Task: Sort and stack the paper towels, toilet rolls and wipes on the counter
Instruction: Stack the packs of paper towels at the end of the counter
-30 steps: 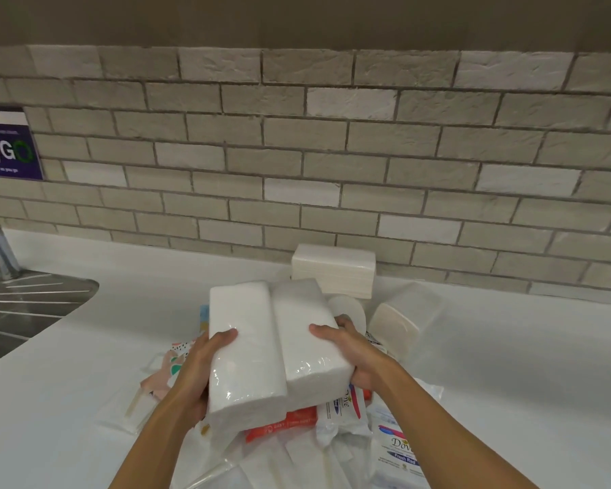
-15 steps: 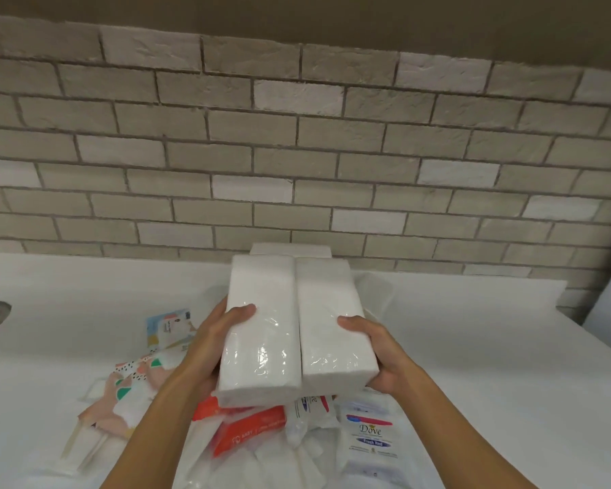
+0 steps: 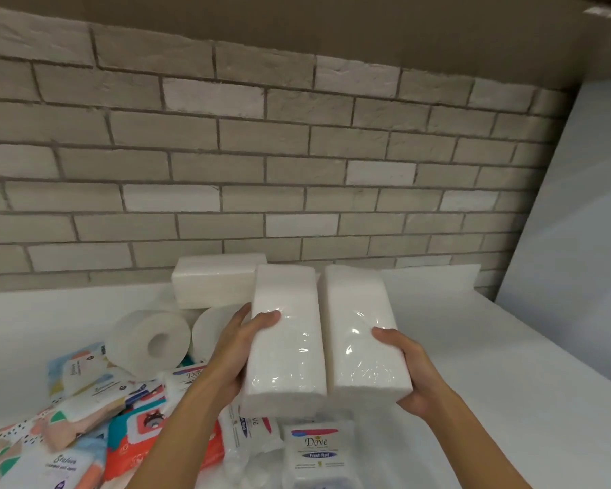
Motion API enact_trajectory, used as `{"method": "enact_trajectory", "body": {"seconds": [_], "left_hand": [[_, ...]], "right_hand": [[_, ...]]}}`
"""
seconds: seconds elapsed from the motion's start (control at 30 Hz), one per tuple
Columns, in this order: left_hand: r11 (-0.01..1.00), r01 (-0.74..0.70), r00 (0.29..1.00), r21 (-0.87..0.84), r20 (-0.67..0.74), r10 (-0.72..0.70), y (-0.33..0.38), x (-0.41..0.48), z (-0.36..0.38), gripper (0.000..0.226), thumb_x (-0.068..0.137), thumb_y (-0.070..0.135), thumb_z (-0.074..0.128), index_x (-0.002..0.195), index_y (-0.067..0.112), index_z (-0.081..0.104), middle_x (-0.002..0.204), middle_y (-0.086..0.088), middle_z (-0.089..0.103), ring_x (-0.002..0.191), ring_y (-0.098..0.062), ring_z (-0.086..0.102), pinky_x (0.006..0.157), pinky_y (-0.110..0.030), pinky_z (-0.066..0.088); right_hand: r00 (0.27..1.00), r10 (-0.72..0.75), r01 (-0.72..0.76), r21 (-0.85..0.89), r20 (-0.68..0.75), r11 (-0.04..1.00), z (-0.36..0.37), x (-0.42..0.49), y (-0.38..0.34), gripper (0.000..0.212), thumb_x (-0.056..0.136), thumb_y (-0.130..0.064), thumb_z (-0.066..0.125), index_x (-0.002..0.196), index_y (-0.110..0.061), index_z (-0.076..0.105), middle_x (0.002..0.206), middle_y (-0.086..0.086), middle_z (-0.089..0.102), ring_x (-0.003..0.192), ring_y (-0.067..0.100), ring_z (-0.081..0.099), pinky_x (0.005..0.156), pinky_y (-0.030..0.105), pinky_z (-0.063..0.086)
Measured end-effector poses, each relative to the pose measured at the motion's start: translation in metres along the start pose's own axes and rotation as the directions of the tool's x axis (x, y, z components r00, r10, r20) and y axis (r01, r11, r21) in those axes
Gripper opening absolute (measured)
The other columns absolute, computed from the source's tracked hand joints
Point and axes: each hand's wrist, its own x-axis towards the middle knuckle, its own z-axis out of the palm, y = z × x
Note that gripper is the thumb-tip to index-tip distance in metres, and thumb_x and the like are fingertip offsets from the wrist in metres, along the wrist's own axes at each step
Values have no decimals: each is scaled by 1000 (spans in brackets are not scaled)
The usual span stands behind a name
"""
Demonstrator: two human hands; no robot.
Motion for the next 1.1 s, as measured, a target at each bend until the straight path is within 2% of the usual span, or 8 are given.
{"method": "enact_trajectory", "body": {"seconds": [0.1,0.2,0.3,0.43,0.57,0.73,0.87,1.1], "left_hand": [[1000,14,1000,10,7,-14,-9,16,20,62,69,34,80,126,22,59,110,-12,73,99,-35,71,87,-55,56],[1000,18,1000,4,-12,-18,-19,32,45,48,77,28,78,122,22,61,103,-10,76,94,-33,73,85,-53,57],[999,53,998,-1,38,-52,-32,55,70,67,69,33,82,129,22,56,110,-12,74,98,-35,72,88,-54,55],[998,64,997,2,49,-64,-50,93,108,79,63,36,84,134,23,50,112,-12,73,100,-35,71,89,-55,55],[996,90,996,14,28,-90,-67,130,150,97,56,41,89,140,24,44,114,-12,72,100,-35,71,90,-58,54],[994,105,994,24,2,-105,-83,169,205,101,54,42,91,142,29,43,115,-8,73,99,-32,72,89,-55,55],[991,129,991,43,-29,-128,-96,203,245,103,52,46,92,141,30,44,116,-6,72,99,-30,72,90,-53,55],[980,187,982,71,-51,-183,-121,259,316,109,49,48,93,143,28,42,118,-2,71,97,-26,73,88,-47,57]], "right_hand": [[999,-15,17,33,-43,999,-27,0,-8,40,76,-26,67,112,-8,68,101,17,74,82,33,72,78,41,53],[997,-27,31,51,-74,998,-58,2,-20,43,71,-24,73,111,-9,69,104,17,74,84,34,72,82,43,52],[994,-27,34,64,-108,997,-92,10,-33,43,73,-25,72,113,-9,68,104,17,73,84,34,72,82,42,52],[987,-21,33,72,-162,997,-143,27,-55,39,79,-28,65,113,-8,67,103,17,73,83,34,72,78,40,52],[979,-9,19,45,-202,999,-196,47,-84,44,79,-29,67,117,-8,67,111,19,72,94,36,69,84,42,51],[971,-15,12,-13,-237,1000,-265,78,-128,47,78,-29,71,120,-10,66,114,18,71,102,38,68,86,43,54],[965,-11,-6,-65,-261,998,-317,109,-162,48,75,-31,76,119,-14,67,109,15,73,96,35,71,81,42,56],[952,64,-119,-170,-301,978,-390,175,-205,46,76,-33,77,115,-10,67,102,15,75,95,33,71,85,42,56]]}}
